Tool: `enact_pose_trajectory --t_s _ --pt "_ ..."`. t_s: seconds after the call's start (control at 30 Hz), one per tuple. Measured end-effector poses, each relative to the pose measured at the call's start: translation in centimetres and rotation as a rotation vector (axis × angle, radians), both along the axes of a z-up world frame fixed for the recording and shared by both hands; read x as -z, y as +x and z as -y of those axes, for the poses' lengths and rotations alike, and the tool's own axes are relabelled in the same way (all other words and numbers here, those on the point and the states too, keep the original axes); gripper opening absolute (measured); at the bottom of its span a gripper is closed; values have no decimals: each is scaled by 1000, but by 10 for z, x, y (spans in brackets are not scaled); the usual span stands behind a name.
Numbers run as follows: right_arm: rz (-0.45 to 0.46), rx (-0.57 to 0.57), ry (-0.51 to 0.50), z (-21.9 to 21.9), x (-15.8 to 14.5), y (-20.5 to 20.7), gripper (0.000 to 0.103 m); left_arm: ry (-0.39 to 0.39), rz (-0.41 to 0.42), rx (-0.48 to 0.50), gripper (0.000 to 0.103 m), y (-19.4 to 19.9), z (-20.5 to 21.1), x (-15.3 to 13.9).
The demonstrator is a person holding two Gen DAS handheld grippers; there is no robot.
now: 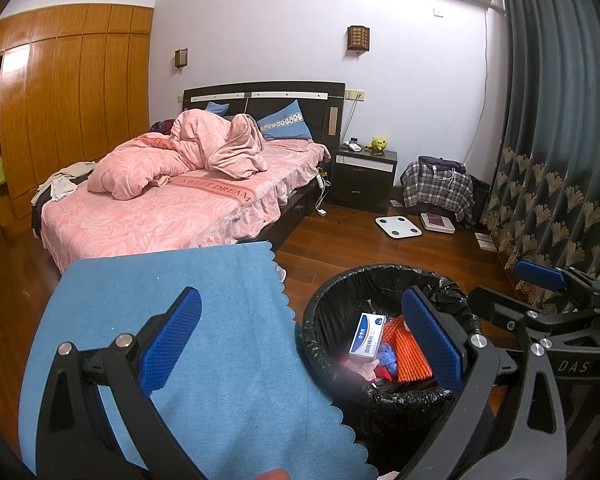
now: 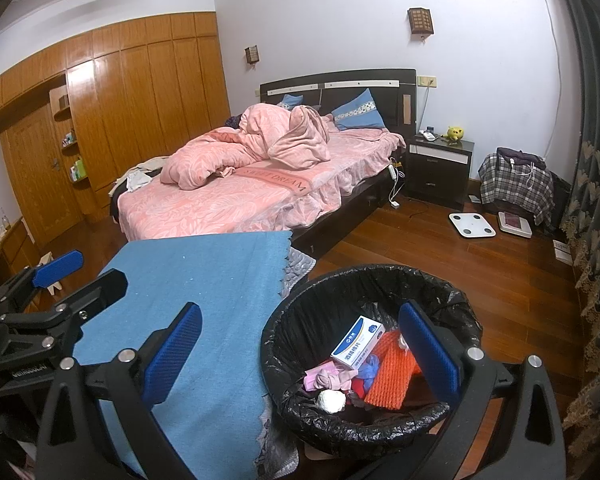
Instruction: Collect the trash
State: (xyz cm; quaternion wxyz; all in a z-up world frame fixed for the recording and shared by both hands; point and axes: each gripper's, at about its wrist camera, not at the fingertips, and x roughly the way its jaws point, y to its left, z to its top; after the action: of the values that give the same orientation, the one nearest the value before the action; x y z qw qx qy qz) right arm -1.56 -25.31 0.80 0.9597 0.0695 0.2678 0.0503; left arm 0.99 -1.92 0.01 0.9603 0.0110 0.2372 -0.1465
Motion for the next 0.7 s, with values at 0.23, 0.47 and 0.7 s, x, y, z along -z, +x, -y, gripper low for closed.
enact_pose_trajectory --t_s 0.23,0.47,0.7 --pt "-1 0 0 0 0 0 97 -1 -1 0 98 0 1 -1" --pt "-1 0 1 0 0 0 97 1 -1 0 98 0 1 -1" --pt "-2 0 0 0 -1 1 97 1 -2 0 98 0 0 -1"
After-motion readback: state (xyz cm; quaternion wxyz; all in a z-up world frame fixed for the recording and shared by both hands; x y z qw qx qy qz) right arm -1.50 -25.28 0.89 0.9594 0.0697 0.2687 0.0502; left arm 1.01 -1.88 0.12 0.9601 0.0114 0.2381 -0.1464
